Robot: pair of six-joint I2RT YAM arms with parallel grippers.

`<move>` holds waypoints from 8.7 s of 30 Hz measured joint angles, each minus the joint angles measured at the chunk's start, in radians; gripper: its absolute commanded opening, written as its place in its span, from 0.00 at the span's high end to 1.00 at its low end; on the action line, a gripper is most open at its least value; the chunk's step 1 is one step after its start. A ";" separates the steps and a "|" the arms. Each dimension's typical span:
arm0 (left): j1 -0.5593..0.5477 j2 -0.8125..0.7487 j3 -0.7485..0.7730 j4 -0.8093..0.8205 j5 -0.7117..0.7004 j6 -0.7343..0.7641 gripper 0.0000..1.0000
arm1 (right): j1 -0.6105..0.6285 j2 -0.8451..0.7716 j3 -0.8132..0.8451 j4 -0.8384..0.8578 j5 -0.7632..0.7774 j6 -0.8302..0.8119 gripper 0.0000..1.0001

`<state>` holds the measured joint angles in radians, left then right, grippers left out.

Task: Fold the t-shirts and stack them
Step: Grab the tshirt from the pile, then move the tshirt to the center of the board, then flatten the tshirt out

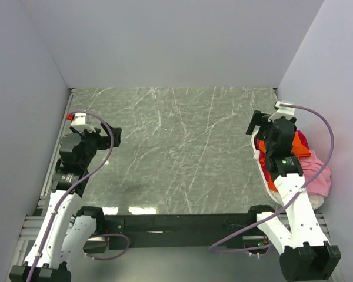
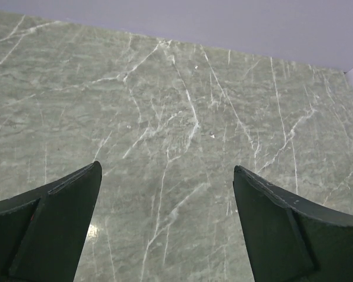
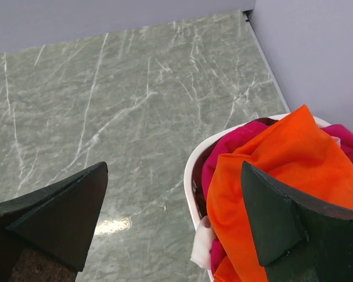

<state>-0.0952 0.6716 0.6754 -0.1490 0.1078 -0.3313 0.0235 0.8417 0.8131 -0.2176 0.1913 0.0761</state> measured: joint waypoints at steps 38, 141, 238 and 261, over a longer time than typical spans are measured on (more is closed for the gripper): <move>-0.042 -0.013 0.011 -0.023 0.037 -0.006 0.01 | -0.266 0.421 0.370 -0.484 -0.139 -0.447 0.36; -0.402 0.982 0.531 -0.184 0.061 0.001 0.32 | 0.317 1.179 0.640 -0.371 -0.708 -0.184 0.46; -0.262 0.706 0.275 -0.175 0.113 -0.155 0.30 | 0.232 0.888 0.507 -0.546 -0.847 -0.671 0.51; -0.287 0.699 0.260 -0.248 0.108 0.065 0.34 | 0.232 0.835 0.428 -0.485 -0.881 -0.732 0.51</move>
<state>-0.3824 1.3705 0.9356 -0.3973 0.2153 -0.2661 0.2558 1.6768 1.2415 -0.7029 -0.6895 -0.6556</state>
